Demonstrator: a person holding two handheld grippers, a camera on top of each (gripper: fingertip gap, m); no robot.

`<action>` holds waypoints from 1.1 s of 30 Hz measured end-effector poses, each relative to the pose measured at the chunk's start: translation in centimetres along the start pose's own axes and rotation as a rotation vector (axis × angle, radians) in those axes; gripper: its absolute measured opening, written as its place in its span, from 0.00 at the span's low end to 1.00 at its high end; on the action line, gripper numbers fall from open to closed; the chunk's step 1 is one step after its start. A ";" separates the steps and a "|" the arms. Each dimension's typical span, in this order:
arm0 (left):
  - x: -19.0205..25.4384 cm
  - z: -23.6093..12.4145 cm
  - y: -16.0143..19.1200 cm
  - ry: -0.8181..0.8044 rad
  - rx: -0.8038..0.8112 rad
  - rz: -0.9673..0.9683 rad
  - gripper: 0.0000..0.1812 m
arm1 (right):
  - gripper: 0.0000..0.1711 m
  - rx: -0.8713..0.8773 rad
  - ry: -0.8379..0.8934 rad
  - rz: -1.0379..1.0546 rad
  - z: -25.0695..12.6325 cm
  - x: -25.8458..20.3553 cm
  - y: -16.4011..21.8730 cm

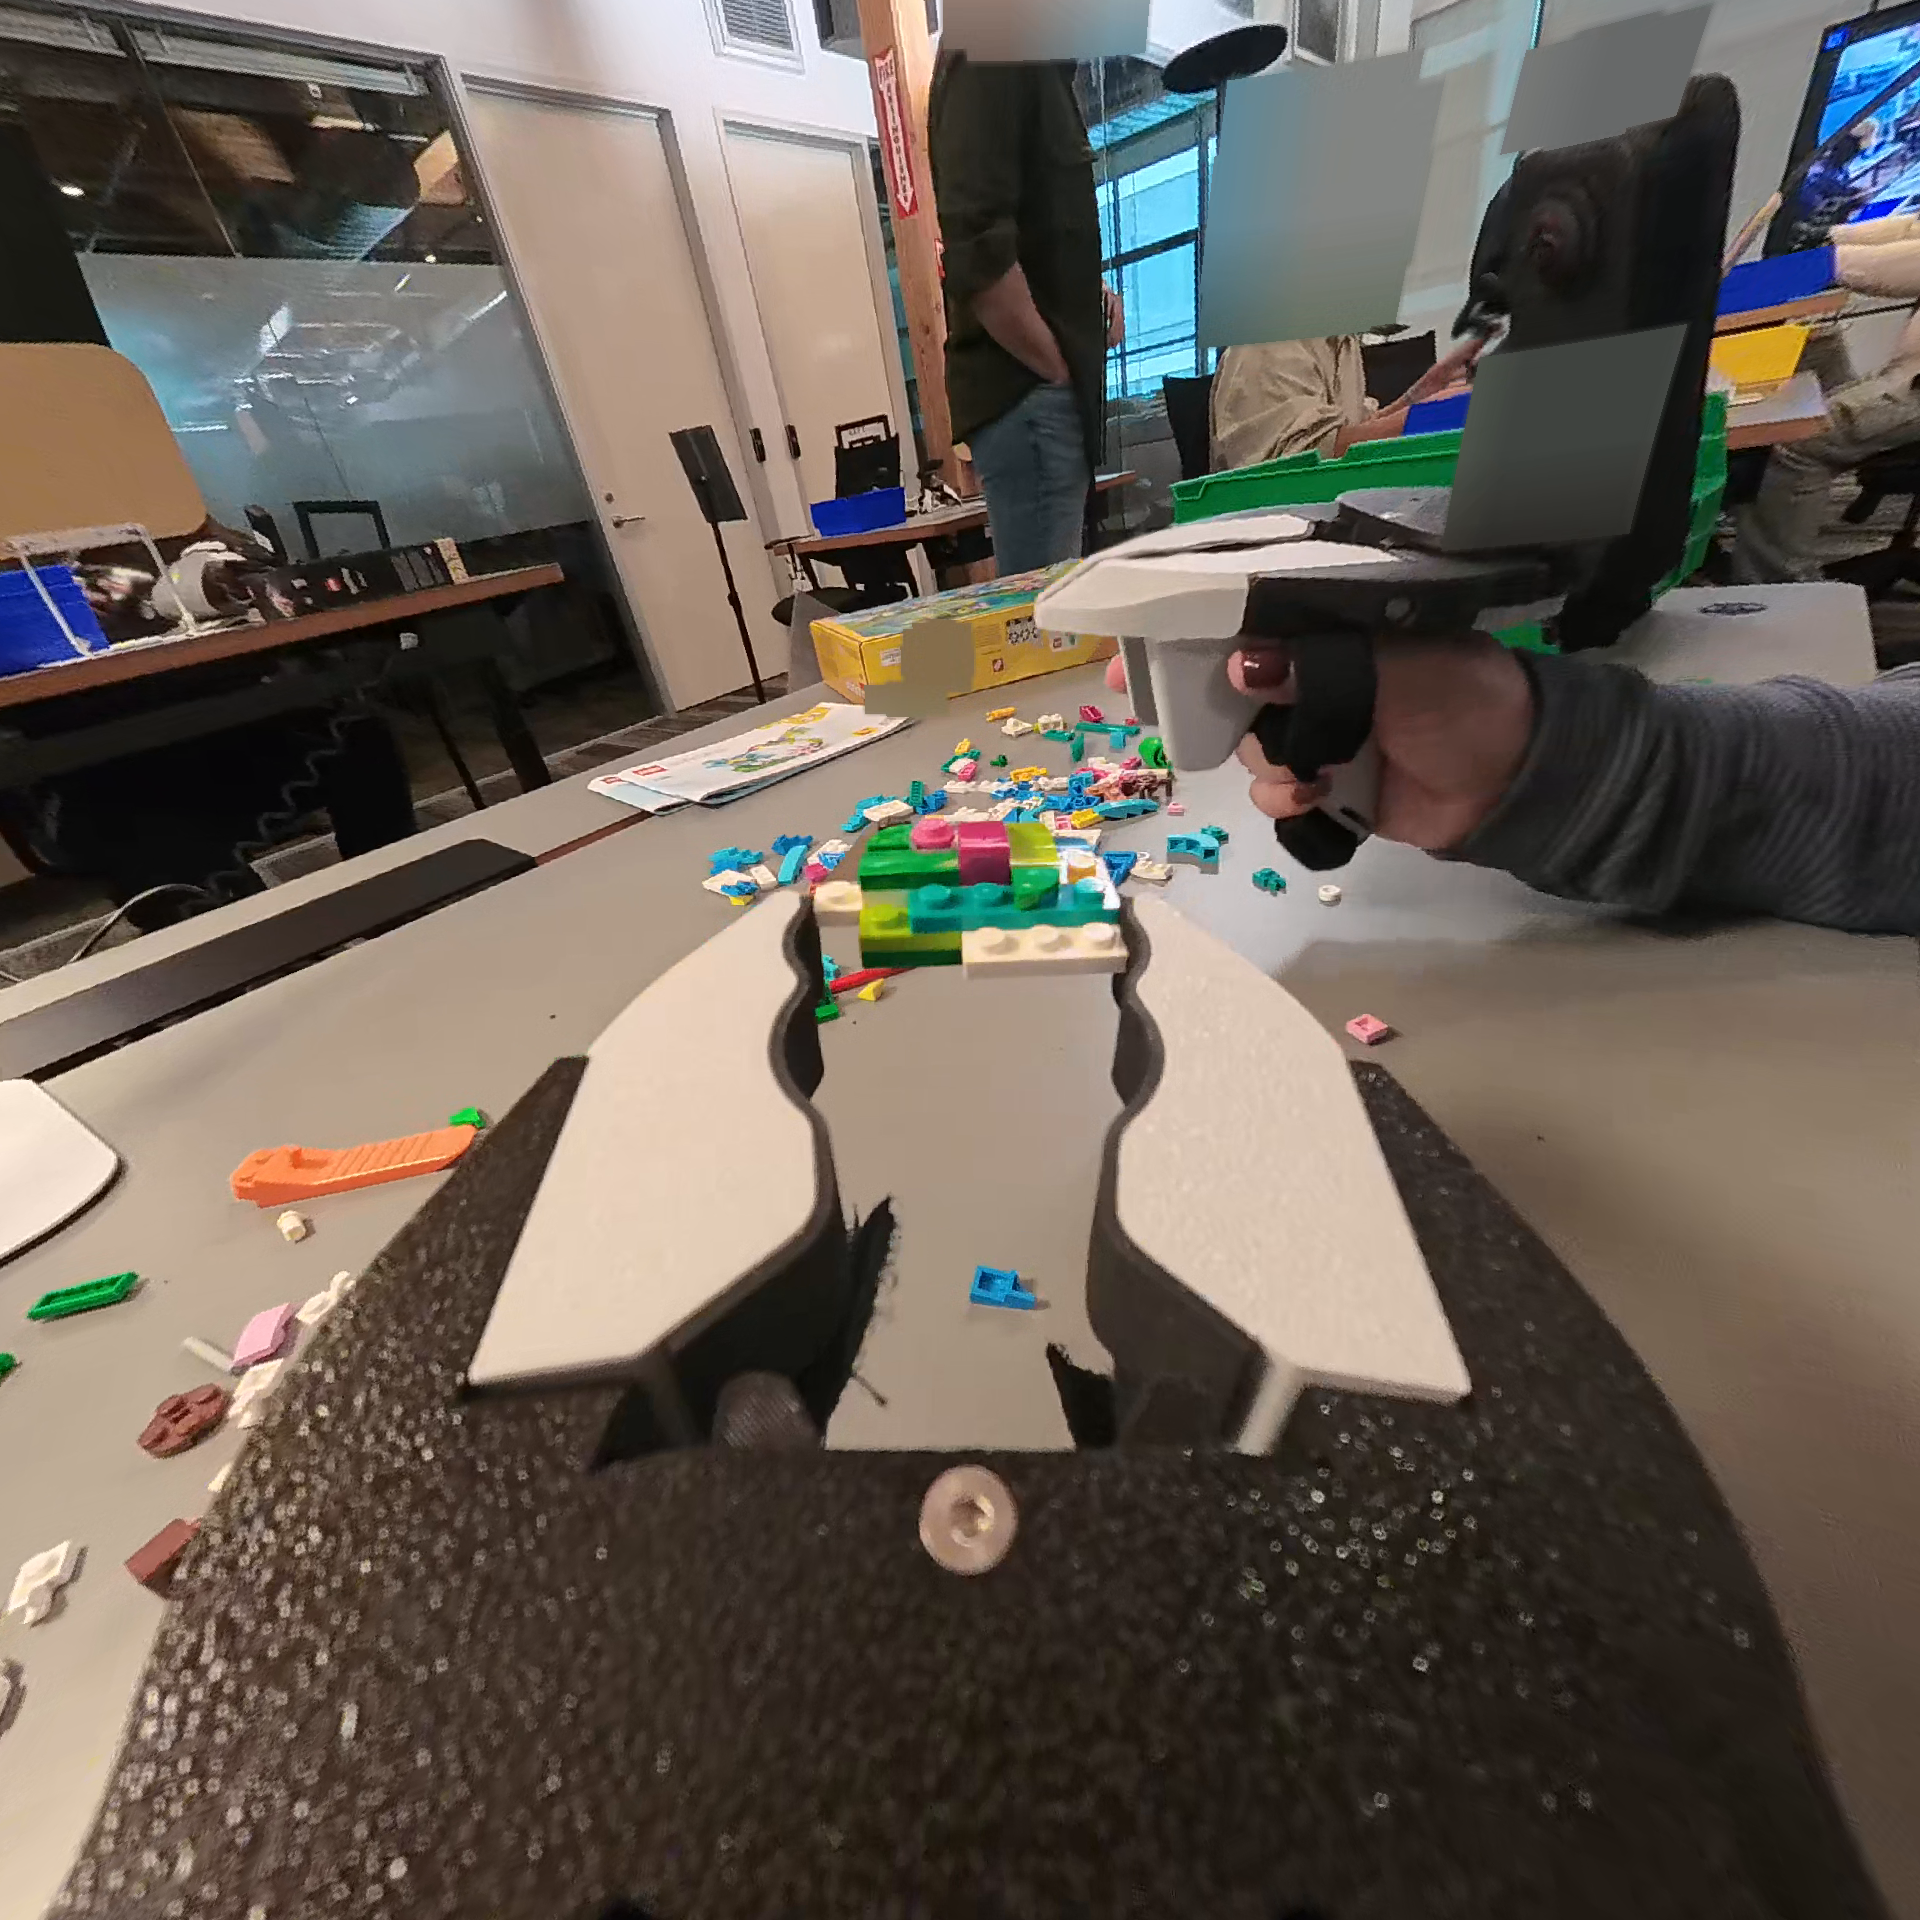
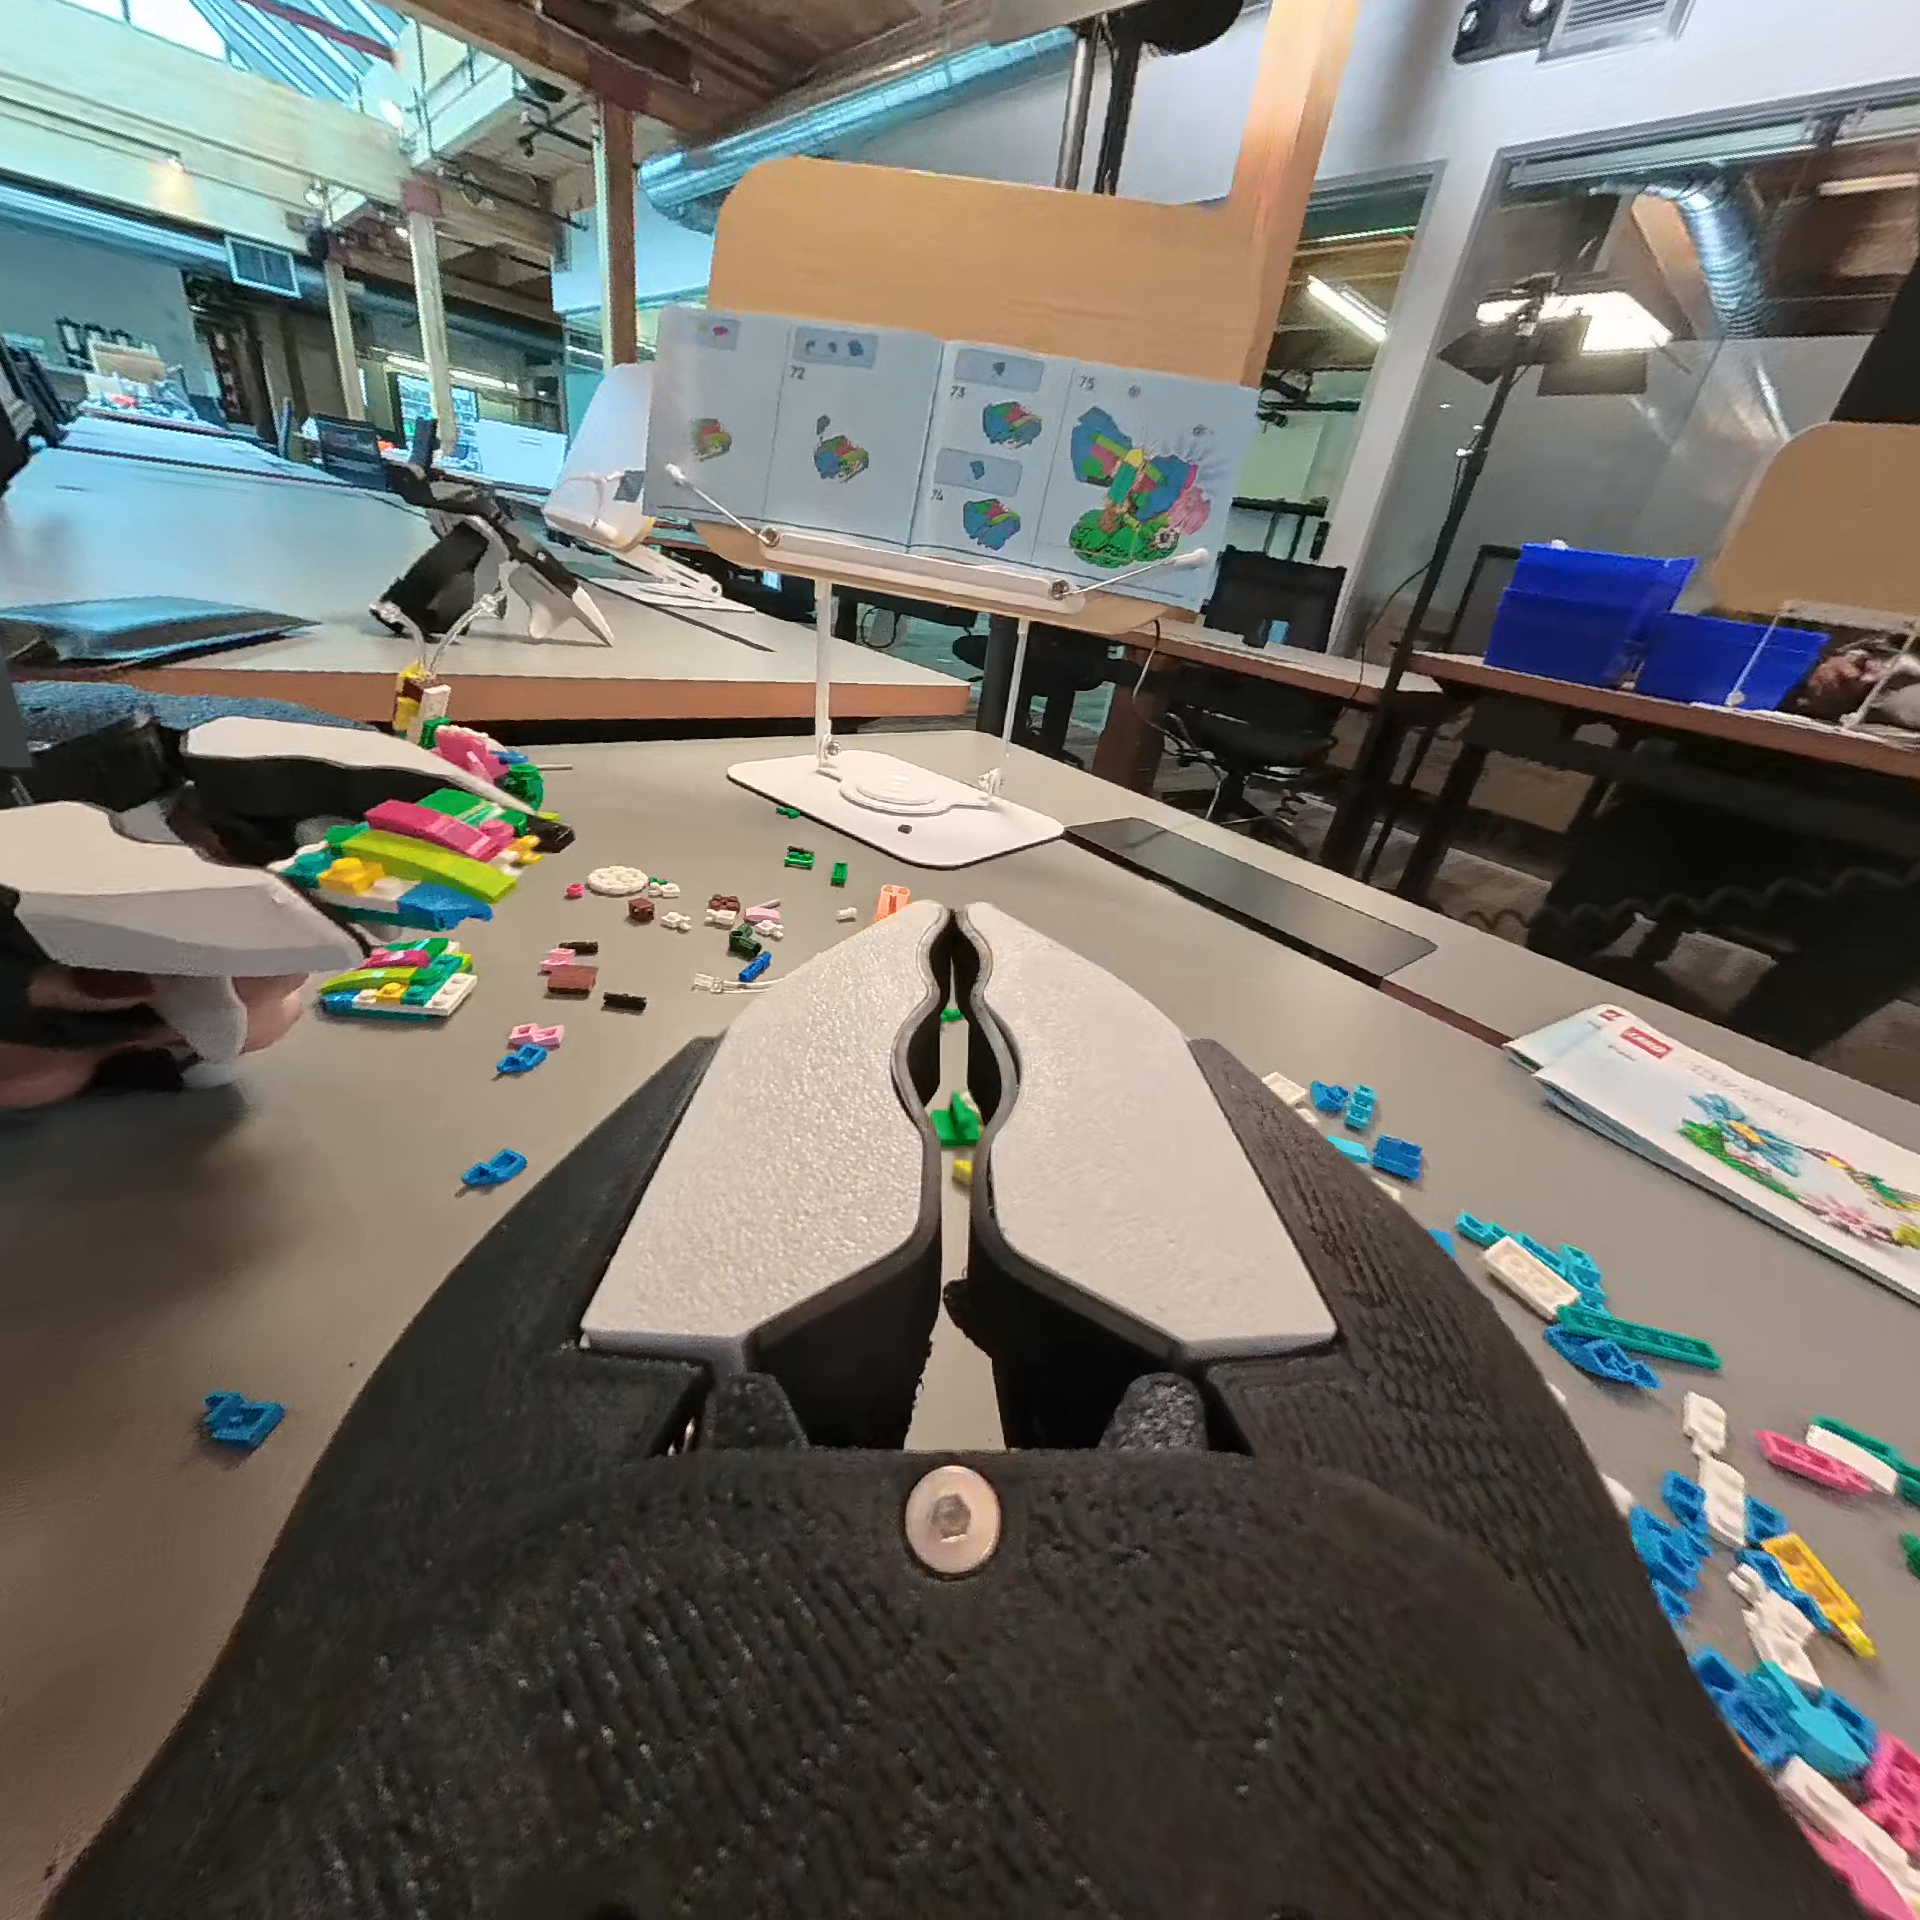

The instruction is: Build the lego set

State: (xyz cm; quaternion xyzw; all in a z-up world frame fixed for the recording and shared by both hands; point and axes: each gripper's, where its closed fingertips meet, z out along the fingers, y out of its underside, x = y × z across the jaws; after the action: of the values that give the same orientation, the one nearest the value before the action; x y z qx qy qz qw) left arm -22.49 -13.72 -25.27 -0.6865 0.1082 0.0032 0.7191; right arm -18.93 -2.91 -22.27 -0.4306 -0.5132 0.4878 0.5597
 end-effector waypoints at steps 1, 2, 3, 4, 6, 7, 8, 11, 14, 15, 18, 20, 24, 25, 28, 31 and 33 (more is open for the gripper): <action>0.0 -0.1 0.0 -0.004 0.004 0.004 0.30 | 0.00 0.002 0.011 -0.007 0.0 0.1 -0.1; 0.0 -0.3 -0.1 -0.012 0.008 0.007 0.30 | 0.00 0.003 0.026 -0.014 0.0 0.3 -0.2; -0.1 -0.4 -0.2 -0.026 0.014 0.011 0.30 | 0.00 0.003 0.044 -0.020 0.1 0.4 -0.3; -0.2 -0.6 -0.3 -0.040 0.022 0.014 0.30 | 0.00 0.001 0.063 -0.024 0.1 0.6 -0.3; -0.3 -1.0 -0.5 -0.054 0.037 0.016 0.30 | 0.00 -0.002 0.085 -0.030 0.3 0.7 -0.2; -0.4 -1.1 -0.6 -0.059 0.043 0.014 0.30 | 0.00 -0.003 0.085 -0.033 0.4 0.6 -0.1; -0.4 -1.2 -0.7 -0.064 0.050 0.014 0.30 | 0.00 -0.006 0.085 -0.037 0.4 0.5 0.0; -0.4 -1.2 -0.7 -0.067 0.053 0.016 0.30 | 0.00 -0.013 0.073 -0.064 0.7 0.0 0.3; -0.3 -1.0 -0.5 -0.070 0.034 0.038 0.30 | 0.00 0.030 -0.042 -0.062 0.8 -2.0 -0.3; -0.2 -0.9 -0.3 -0.072 0.026 0.051 0.30 | 0.00 0.053 -0.109 -0.047 0.7 -3.1 -0.6; -0.3 -0.5 0.1 -0.103 -0.013 0.100 0.30 | 0.00 0.134 -0.211 -0.058 0.2 -5.2 -1.9; -0.2 -0.3 0.4 -0.106 -0.034 0.130 0.30 | 0.00 0.133 -0.222 -0.148 0.1 -6.1 -1.9; 0.0 -0.1 0.8 -0.120 -0.063 0.190 0.30 | 0.00 0.111 -0.177 -0.323 0.4 -7.0 -1.4; 0.0 -0.1 0.9 -0.119 -0.066 0.197 0.30 | 0.00 0.114 -0.143 -0.357 0.5 -6.8 -1.5; 0.2 -0.1 0.8 -0.112 -0.062 0.203 0.30 | 0.00 0.126 -0.034 -0.436 0.4 -5.7 -1.8; 0.2 -0.1 0.7 -0.107 -0.051 0.195 0.30 | 0.00 0.130 0.051 -0.480 0.2 -4.2 -1.7; 0.1 -0.2 0.6 -0.110 -0.042 0.189 0.30 | 0.00 0.123 0.086 -0.465 0.2 -3.4 -1.5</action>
State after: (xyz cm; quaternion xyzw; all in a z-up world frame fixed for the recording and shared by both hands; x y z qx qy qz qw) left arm -22.51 -13.91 -25.86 -0.6868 0.1324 0.1110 0.7060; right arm -18.93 -6.53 -21.34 -0.2862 -0.5437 0.3574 0.7034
